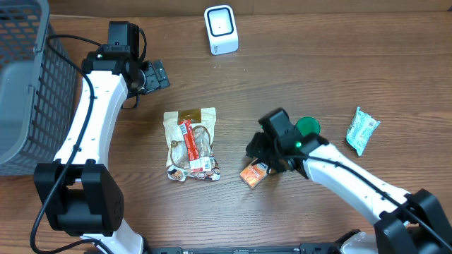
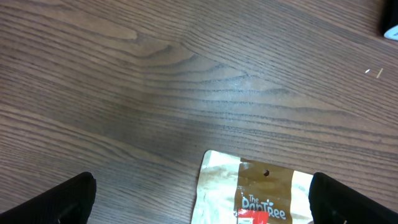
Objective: Scan the item barcode
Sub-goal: 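Grasp the orange Kleenex box with the right gripper, then close the right gripper firmly around the Kleenex box, then lift the Kleenex box with the right gripper and swing it right, then raise the Kleenex box with the right gripper up to the scanner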
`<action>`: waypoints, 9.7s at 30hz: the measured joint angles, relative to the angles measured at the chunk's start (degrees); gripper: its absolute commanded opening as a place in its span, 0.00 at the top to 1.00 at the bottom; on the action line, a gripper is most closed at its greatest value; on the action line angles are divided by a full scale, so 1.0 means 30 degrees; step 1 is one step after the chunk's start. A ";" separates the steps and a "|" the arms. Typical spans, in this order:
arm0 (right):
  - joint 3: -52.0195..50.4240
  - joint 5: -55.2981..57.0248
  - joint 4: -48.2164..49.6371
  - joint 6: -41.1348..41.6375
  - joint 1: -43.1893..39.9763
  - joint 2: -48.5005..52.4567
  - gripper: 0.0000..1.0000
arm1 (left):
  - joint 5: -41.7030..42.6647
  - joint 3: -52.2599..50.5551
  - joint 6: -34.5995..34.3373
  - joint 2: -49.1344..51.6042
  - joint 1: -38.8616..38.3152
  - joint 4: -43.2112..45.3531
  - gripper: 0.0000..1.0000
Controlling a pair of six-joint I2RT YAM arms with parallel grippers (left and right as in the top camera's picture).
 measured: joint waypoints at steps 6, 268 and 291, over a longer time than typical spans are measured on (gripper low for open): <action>0.4408 0.1370 -0.3869 -0.1559 -0.0233 -0.0029 0.65 | 0.0036 0.0000 0.0000 0.0000 0.0000 -0.0007 0.00; 2.3045 -0.2703 -1.2968 -0.9267 -0.4269 0.4371 0.96 | 0.0036 0.0029 0.0000 0.0000 0.0000 0.0000 0.00; 2.7445 0.9901 -0.3024 -2.1048 -0.1392 1.5358 0.96 | 0.0036 0.0029 0.0000 0.0000 0.0000 -0.0007 0.00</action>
